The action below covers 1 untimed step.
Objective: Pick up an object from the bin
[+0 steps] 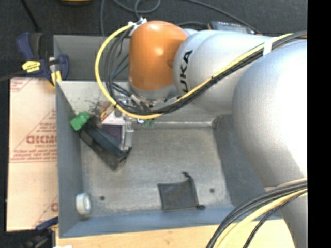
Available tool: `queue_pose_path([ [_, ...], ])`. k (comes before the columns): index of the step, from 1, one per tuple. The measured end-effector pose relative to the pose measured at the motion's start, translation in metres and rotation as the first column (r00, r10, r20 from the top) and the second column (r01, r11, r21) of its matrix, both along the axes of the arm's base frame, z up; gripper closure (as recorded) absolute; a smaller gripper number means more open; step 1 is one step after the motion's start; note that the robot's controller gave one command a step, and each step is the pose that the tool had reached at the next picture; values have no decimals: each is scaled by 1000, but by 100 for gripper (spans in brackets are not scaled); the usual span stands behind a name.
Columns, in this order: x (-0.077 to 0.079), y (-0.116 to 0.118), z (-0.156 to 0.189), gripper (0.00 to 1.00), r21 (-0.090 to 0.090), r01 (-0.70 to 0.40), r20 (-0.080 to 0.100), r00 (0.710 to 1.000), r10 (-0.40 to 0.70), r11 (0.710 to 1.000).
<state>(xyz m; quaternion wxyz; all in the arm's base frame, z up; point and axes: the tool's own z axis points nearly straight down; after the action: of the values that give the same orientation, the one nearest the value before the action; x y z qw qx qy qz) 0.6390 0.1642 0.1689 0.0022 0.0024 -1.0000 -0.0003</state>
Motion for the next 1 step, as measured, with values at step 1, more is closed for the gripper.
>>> queue_pose_path([
  [1,2,-1,5,0,1,3,8,1000,-3,1000],
])
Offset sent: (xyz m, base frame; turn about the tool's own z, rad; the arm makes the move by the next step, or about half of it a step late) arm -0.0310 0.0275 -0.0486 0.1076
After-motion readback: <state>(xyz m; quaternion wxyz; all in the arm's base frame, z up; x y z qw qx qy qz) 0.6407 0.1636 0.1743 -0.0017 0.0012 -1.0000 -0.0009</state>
